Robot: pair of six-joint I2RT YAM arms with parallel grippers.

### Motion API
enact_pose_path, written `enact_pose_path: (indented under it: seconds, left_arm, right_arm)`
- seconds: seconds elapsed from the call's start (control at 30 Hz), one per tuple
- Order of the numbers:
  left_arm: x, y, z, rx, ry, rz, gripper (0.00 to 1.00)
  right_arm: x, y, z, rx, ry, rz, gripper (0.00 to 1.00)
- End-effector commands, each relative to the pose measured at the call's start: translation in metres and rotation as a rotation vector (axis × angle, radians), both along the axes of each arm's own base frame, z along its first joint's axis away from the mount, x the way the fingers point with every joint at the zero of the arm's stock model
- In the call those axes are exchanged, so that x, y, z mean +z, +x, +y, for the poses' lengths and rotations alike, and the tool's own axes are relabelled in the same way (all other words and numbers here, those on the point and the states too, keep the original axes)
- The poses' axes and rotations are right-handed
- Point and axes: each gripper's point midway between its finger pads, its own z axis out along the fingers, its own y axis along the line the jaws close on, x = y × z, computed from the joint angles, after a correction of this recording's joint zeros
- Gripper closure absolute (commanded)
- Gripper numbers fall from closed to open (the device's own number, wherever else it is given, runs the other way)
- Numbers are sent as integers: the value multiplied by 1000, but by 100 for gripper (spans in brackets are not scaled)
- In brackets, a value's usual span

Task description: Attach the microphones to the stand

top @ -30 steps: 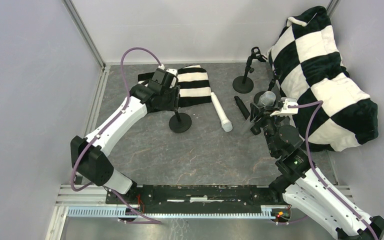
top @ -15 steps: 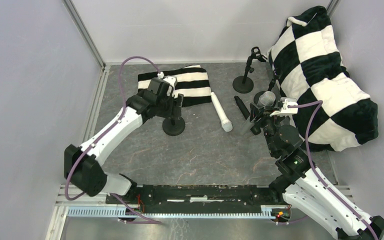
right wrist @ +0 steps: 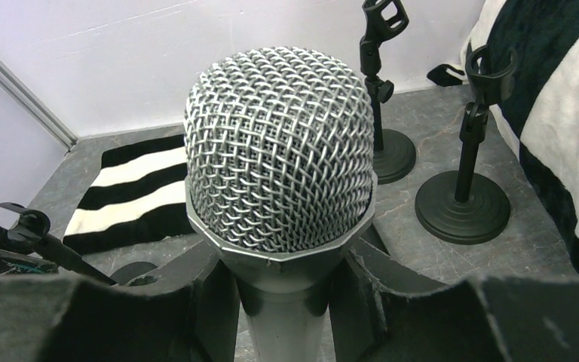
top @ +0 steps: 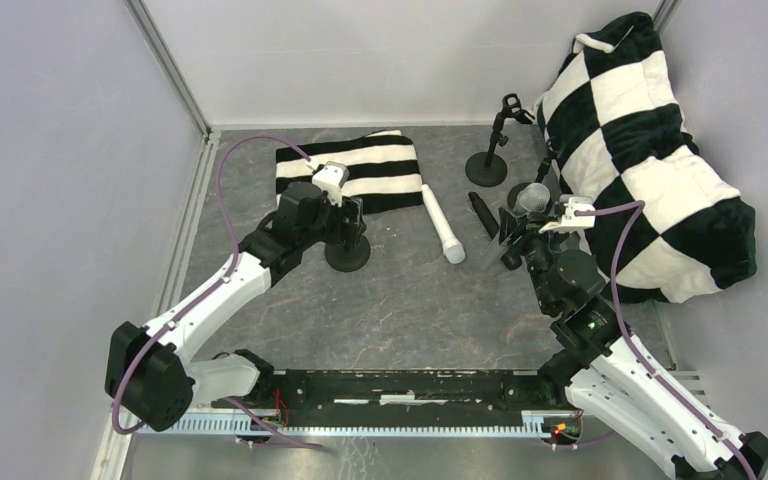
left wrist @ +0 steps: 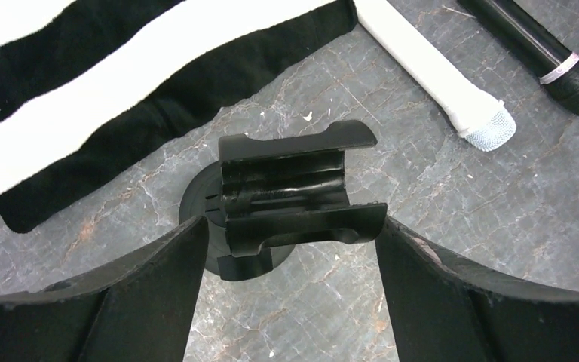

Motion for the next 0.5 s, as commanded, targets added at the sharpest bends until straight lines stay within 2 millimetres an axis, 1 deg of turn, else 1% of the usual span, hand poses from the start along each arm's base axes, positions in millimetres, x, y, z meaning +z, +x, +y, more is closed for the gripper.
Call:
enact_pose_path:
  seconds: [0.0, 0.2, 0.27, 0.37, 0.47]
  left_arm:
    - [28, 18, -2, -22, -29, -205, 16]
    - [23, 24, 3, 9, -22, -257, 28]
    - [21, 25, 3, 7, -22, -266, 32]
    - [19, 28, 1, 5, -18, -266, 41]
    - [15, 31, -1, -5, -10, -264, 46]
  right_arm:
    - [16, -2, -1, 6, 21, -41, 100]
    - [16, -3, -2, 9, 4, -40, 100]
    - [16, -3, -2, 8, 5, -40, 100]
    - [16, -4, -2, 10, 6, -40, 100]
    - [16, -4, -2, 9, 3, -41, 100]
